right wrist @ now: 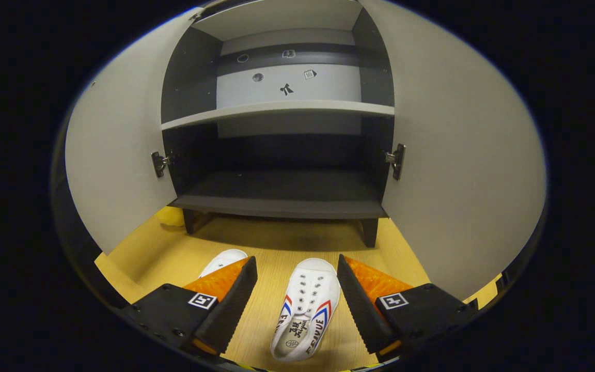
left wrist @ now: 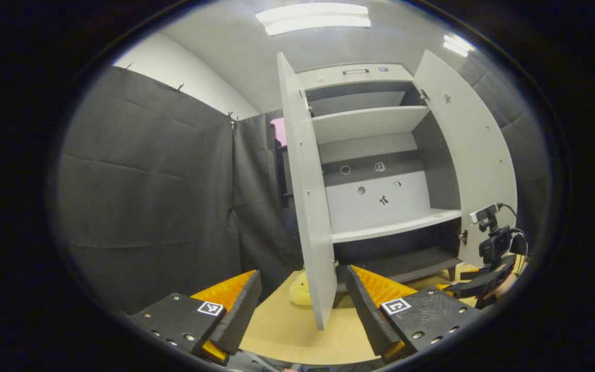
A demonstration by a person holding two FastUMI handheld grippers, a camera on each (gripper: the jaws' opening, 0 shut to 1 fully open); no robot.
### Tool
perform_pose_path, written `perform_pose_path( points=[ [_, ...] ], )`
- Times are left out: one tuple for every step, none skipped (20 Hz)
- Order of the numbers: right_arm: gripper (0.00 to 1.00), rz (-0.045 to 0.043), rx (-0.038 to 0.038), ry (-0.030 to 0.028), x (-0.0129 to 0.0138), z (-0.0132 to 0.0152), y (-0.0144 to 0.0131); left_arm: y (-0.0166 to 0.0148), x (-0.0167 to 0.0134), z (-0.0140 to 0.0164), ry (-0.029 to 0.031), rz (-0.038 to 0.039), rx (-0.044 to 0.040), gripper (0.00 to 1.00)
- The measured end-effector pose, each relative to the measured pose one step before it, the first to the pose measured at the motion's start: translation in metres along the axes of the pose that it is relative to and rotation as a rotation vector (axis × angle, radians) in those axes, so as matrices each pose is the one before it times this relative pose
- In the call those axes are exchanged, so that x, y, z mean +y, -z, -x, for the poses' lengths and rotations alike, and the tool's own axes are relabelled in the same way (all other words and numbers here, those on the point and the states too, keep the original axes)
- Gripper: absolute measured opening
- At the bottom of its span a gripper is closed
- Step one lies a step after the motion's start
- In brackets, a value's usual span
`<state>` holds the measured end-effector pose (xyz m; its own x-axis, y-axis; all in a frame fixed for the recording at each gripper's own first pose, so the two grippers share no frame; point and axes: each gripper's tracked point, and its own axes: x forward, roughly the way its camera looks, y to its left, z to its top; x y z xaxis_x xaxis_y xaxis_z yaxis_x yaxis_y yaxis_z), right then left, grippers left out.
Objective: Grab one shoe with the right hand and put it into the shoe cabinet, grab the other shoe with the left hand and put it into the shoe cabinet; then close the right door with the right hand and the left door with the left hand.
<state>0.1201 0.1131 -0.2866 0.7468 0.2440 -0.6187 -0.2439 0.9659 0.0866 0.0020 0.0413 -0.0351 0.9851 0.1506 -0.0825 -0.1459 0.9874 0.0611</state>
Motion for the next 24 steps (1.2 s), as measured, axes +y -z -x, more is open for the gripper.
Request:
perform_pose_path(
  points=[
    [0.97, -0.00063, 0.03187, -0.0072, 0.00234, -0.00507, 0.0095, 0.00198, 0.00048, -0.00025, -0.00342, -0.00128, 0.00484, 0.94],
    [0.98, -0.00413, 0.03102, -0.00706, 0.00214, -0.00479, 0.00948, 0.00107, 0.00103, 0.00034, -0.0026, -0.00077, 0.00405, 0.94],
    [0.98, -0.00747, 0.03054, -0.00952, 0.00253, -0.00486, 0.0081, 0.00107, 0.00068, 0.00126, -0.00267, -0.00062, 0.00214, 0.94],
    [0.98, -0.00875, 0.02226, -0.00695, 0.00129, -0.00507, 0.00745, 0.0003, 0.00155, 0.00012, -0.0032, -0.00096, 0.0004, 0.94],
    [0.98, -0.00739, 0.01817, -0.00203, 0.0008, -0.00333, 0.00457, 0.00138, 0.00073, 0.00119, -0.00336, -0.00208, 0.00179, 0.94],
    [0.96, -0.00322, 0.02485, 0.00127, 0.0, -0.00479, 0.00765, 0.00008, 0.00057, 0.0006, -0.00238, -0.00258, 0.00198, 0.94],
    [0.95, -0.00579, 0.02604, -0.00523, 0.0011, -0.00549, 0.00586, 0.0016, 0.00029, 0.00043, -0.0014, -0.00182, 0.00202, 0.94],
    [0.93, -0.00948, 0.02497, -0.00303, 0.00113, -0.0055, 0.00612, 0.00047, 0.00056, -0.00041, -0.00127, -0.00093, 0.00206, 0.94],
    [0.87, -0.00985, 0.02689, -0.00209, 0.00114, -0.0037, 0.00478, 0.00108, -0.00058, 0.00086, -0.00027, -0.00023, 0.00158, 0.94],
    [0.92, -0.01064, 0.02456, 0.00144, -0.00062, -0.00552, 0.00538, 0.00023, -0.00027, -0.00011, -0.00079, 0.00001, 0.00006, 0.94],
    [0.92, -0.00934, 0.0173, 0.00093, 0.00065, -0.00336, 0.00302, 0.0007, -0.0005, 0.00044, -0.00086, -0.00197, 0.00084, 0.94],
    [0.92, -0.00564, 0.00851, 0.00123, 0.00098, -0.00443, 0.00068, 0.0, -0.0013, -0.00055, -0.00005, -0.00313, 0.00051, 0.94],
    [0.87, -0.00463, 0.01516, -0.00073, 0.00115, -0.00132, 0.00164, 0.0004, -0.00106, -0.00001, 0.00091, -0.00298, 0.00036, 0.94],
    [0.79, 0.00772, 0.01014, 0.00819, -0.00023, -0.00414, 0.00252, -0.00047, -0.00111, 0.00084, 0.00182, -0.00128, -0.00122, 0.94],
    [0.76, 0.01662, 0.02251, 0.00065, 0.00127, -0.00446, 0.00304, -0.00012, -0.00081, -0.00087, 0.0015, 0.00032, -0.00119, 0.94],
    [0.73, 0.01954, 0.02113, 0.00234, 0.00152, -0.0033, 0.00514, -0.00007, -0.00118, -0.00005, 0.00184, 0.00142, -0.00163, 0.94],
    [0.72, 0.02297, 0.01733, 0.0095, 0.00072, -0.00367, 0.0009, -0.00062, -0.00105, -0.00058, 0.00159, 0.00139, -0.00189, 0.94],
    [0.67, 0.01806, 0.00858, 0.02208, -0.00133, 0.00007, 0.00029, -0.001, -0.00108, -0.0002, 0.00187, 0.00075, -0.00103, 0.94],
    [0.72, 0.01903, 0.01524, 0.01836, -0.00031, -0.00133, 0.00058, 0.00028, -0.00098, -0.00079, 0.00084, 0.00002, -0.0011, 0.94],
    [0.71, 0.03292, 0.00299, 0.04964, -0.00764, 0.00055, -0.00218, 0.0002, -0.0006, -0.00046, 0.00011, 0.00071, -0.00133, 0.94],
    [0.67, 0.01873, 0.00612, 0.04581, -0.00681, -0.00613, 0.00157, 0.00008, -0.00077, -0.00089, 0.00192, 0.00015, 0.00123, 0.94],
    [0.33, -0.00188, -0.00705, 0.01135, 0.00189, 0.00478, -0.00194, -0.0004, -0.00054, 0.00039, 0.00039, -0.00311, 0.00127, 0.94],
    [0.28, 0.00864, 0.00734, -0.00126, 0.0, -0.00468, 0.00448, 0.00048, 0.00022, -0.00069, -0.00055, -0.00435, -0.00062, 0.94],
    [0.28, -0.00585, 0.00621, -0.00698, -0.00147, 0.00676, 0.00037, -0.00028, -0.0003, -0.00013, 0.00118, -0.00297, -0.00187, 0.94]
  ],
)
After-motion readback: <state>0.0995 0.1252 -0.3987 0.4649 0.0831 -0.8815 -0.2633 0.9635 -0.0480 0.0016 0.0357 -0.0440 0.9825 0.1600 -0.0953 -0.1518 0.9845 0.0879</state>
